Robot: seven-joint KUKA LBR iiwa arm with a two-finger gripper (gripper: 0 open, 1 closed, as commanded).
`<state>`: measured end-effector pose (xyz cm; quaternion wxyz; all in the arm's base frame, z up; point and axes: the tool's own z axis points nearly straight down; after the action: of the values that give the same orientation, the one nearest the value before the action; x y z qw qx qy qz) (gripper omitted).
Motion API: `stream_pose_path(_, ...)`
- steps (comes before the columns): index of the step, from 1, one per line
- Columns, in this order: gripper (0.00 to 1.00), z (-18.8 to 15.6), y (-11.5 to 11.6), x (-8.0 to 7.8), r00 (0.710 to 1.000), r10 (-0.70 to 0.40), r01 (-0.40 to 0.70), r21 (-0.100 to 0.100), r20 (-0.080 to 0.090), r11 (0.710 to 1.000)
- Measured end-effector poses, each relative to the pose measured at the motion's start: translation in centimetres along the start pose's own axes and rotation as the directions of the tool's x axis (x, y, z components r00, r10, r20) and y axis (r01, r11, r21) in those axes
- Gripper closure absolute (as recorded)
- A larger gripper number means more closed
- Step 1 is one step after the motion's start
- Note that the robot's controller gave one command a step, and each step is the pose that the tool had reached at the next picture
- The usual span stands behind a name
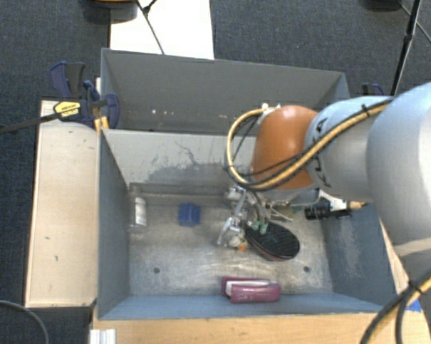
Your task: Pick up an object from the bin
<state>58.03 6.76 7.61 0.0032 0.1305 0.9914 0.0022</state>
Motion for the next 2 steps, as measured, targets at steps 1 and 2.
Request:
stream_pose_path(1, 0.00, -0.27, -2.62, 0.34, 0.998, 0.058, -0.058, 0.005, -0.006, 0.998)
stream_pose_path(2, 1.00, -0.31, -2.52, 0.29, 0.998, 0.061, -0.061, 0.004, -0.005, 0.998)
